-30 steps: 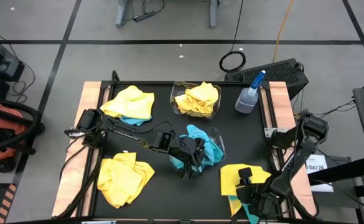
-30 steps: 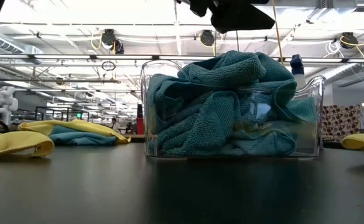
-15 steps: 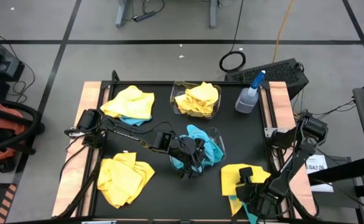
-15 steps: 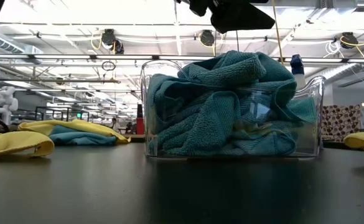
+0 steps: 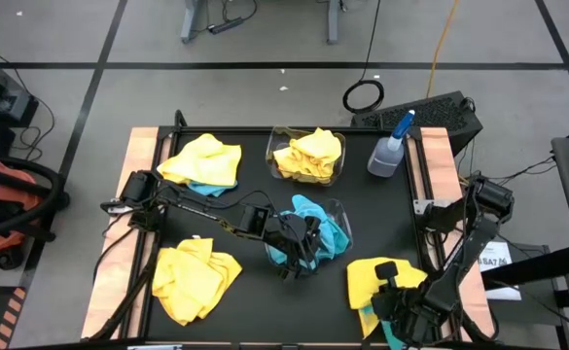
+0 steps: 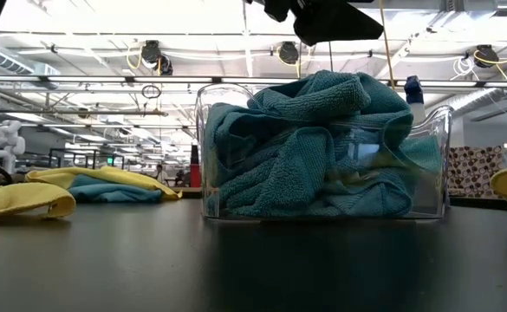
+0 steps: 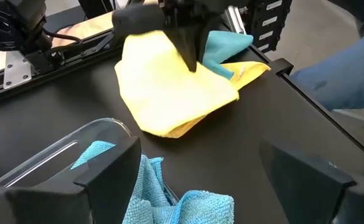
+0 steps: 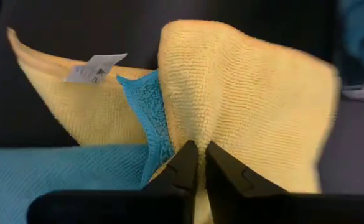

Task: Sort microfiber towel by color & place in baskets
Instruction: Put the yellow microfiber cloth into the top transparent bin

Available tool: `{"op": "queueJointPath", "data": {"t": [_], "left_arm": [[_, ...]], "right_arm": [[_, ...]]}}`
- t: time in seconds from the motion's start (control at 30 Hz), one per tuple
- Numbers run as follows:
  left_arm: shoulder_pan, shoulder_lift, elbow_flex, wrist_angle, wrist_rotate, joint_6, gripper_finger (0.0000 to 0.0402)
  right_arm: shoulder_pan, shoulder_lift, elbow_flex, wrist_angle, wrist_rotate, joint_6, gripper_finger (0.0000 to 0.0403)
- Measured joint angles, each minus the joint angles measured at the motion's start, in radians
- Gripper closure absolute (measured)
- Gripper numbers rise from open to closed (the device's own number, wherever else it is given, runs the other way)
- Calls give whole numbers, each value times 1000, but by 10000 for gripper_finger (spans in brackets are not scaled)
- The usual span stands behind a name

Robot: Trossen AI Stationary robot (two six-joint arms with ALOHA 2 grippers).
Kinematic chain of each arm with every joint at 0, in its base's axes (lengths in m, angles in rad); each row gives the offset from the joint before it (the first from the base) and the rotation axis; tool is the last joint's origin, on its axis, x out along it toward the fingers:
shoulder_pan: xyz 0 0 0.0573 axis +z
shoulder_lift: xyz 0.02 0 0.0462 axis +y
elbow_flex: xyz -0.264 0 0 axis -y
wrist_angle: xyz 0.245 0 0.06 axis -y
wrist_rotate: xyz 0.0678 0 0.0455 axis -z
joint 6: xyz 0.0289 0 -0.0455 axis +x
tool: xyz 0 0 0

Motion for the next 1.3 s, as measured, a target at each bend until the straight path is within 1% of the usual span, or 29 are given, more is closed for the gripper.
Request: {"op": "queueJointPath", "data": {"t": [0.13, 0.33, 0.43, 0.6, 0.77, 0.9, 0.97, 1.03, 1.1, 1.3], "left_arm": [[0, 0, 0, 11, -6, 0, 68], [0, 0, 0, 14, -7, 0, 68], [0, 0, 0, 12, -11, 0, 68], [0, 0, 0, 7, -16, -1, 68], [0, 0, 0, 5, -16, -1, 68], [0, 0, 0, 4, -16, -1, 68], [0, 0, 0, 4, -16, -1, 68], [0, 0, 0, 4, -16, -1, 68], [0, 0, 0, 3, -16, -1, 68], [-4, 0, 0, 3, -16, -1, 68]], "right_arm": [[0, -33, 82, -123, 16, -6, 398], [3, -94, 217, -255, 120, -42, 400], [10, -126, 297, -303, 154, -79, 400], [36, -198, 416, -320, 155, -138, 402], [73, -289, 438, -313, 133, -104, 402], [107, -327, 438, -314, 149, -46, 395], [116, -338, 424, -336, 162, 10, 388], [114, -352, 394, -367, 161, 73, 373], [113, -361, 349, -380, 160, 135, 347], [114, -386, 206, -399, 154, 297, 217]]}}
